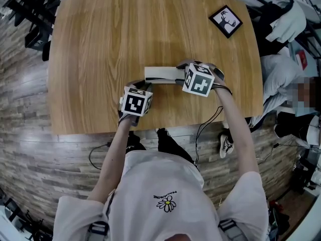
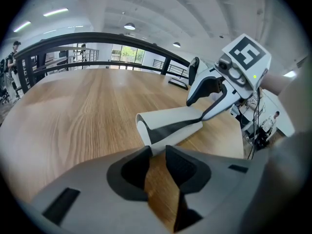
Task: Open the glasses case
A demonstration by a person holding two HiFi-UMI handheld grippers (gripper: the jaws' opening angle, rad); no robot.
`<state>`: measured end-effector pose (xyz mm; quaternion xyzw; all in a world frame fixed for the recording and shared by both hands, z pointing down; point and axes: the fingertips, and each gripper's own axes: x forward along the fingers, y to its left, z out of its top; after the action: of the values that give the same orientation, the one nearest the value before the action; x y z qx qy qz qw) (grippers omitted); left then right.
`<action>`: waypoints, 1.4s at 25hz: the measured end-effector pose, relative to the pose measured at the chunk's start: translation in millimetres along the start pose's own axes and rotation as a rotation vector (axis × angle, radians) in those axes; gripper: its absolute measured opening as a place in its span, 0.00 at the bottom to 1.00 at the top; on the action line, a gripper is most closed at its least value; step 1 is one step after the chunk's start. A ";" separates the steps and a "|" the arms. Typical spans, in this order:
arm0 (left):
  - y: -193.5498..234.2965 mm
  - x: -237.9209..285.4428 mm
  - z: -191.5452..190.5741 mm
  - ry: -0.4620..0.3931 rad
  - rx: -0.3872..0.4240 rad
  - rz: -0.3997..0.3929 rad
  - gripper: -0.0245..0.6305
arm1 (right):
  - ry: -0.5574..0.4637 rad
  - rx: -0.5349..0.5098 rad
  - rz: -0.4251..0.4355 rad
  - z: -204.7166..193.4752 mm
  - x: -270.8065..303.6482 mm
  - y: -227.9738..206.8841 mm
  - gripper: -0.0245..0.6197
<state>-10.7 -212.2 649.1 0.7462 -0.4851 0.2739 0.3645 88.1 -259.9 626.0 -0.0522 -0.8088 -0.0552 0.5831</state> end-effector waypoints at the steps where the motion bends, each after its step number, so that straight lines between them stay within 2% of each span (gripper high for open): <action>1: 0.3 0.1 0.2 0.000 0.001 -0.002 0.22 | -0.009 -0.001 -0.012 2.4 -4.7 -2.1 0.31; 3: 0.5 0.3 0.1 0.000 0.004 -0.003 0.21 | -0.024 -0.011 -0.055 5.9 -12.4 -7.2 0.17; 8: -2.1 1.0 -1.5 0.006 0.002 -0.003 0.21 | 0.016 -0.131 -0.249 3.3 -14.8 -30.3 0.06; 10: -2.3 1.8 -0.5 0.006 0.002 -0.005 0.21 | 0.037 -0.160 -0.288 1.6 -13.3 -36.7 0.06; 15: 0.4 0.5 -0.5 0.005 0.007 -0.009 0.21 | 0.020 -0.132 -0.330 4.6 -10.5 -47.3 0.05; 20: 0.6 -1.3 -2.3 0.000 -0.022 0.004 0.20 | 0.003 -0.121 -0.379 5.4 -9.5 -48.6 0.06; 23: 2.0 0.1 -1.6 -0.013 0.011 0.020 0.22 | -0.009 -0.100 -0.408 6.6 -9.3 -52.0 0.07; 25: 3.6 -4.1 0.0 -0.034 0.019 0.039 0.22 | -0.043 -0.070 -0.425 10.3 -12.1 -51.4 0.10; 28: 2.0 -22.6 10.0 -0.078 -0.023 0.049 0.26 | -0.126 0.011 -0.447 20.0 -31.4 -50.3 0.19; 29: 2.5 -30.3 17.4 -0.102 -0.028 0.052 0.26 | -0.164 0.044 -0.466 25.2 -42.6 -51.9 0.19; 31: 4.6 -46.6 40.2 -0.173 -0.021 0.055 0.25 | -0.257 0.108 -0.531 38.5 -72.3 -57.5 0.19; 35: -6.4 -81.9 102.0 -0.361 0.027 0.059 0.14 | -0.459 0.226 -0.722 55.9 -156.6 -62.6 0.12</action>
<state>-30.2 -250.1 525.3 0.7735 -0.5607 0.1524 0.2534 75.7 -316.5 458.1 0.2869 -0.8847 -0.1536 0.3337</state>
